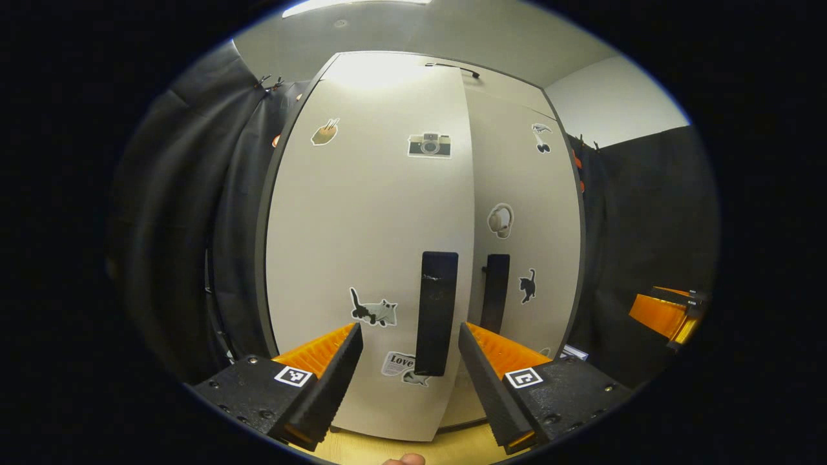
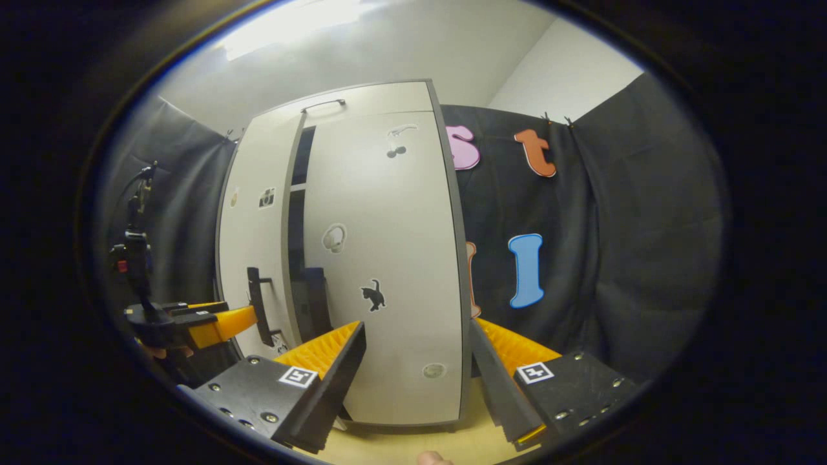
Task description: Grasp the bottle in the cabinet with the left hand and place it on the coaster, then close the right door with the right hand and the left door with the left hand.
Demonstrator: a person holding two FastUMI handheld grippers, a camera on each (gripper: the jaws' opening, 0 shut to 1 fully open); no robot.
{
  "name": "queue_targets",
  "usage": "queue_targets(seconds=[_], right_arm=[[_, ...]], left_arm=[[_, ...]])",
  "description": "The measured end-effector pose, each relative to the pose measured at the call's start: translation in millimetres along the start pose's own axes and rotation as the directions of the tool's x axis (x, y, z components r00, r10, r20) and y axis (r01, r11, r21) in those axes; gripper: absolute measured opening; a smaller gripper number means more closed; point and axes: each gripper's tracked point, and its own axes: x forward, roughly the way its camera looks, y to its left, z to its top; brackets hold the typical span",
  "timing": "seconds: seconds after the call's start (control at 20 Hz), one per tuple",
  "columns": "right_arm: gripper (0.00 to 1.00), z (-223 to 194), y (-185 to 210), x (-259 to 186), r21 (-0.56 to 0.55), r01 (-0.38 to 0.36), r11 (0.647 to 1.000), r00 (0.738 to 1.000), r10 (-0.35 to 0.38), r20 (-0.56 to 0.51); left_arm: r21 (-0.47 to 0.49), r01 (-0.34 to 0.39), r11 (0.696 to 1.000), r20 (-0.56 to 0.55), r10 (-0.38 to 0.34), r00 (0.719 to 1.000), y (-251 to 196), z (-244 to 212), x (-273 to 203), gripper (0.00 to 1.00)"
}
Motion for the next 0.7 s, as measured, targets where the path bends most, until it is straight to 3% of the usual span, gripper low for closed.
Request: queue_targets(seconds=[0.45, 0.7], right_arm=[[0.96, 14.9, -5.8, -10.0, 0.000, 0.000, 1.000, 1.000, 0.000, 0.021], [0.96, 64.5, -8.6, -16.7, 0.039, -0.012, 0.999, 0.996, 0.008, 0.092]], left_arm=[[0.007, -0.010, 1.000, -0.007, 0.010, 1.000, -4.7, 10.8, -20.7, 0.93], [-0.006, -0.026, 1.000, 0.032, 0.026, 0.999, -13.8, 67.6, -51.9, 0.92]])
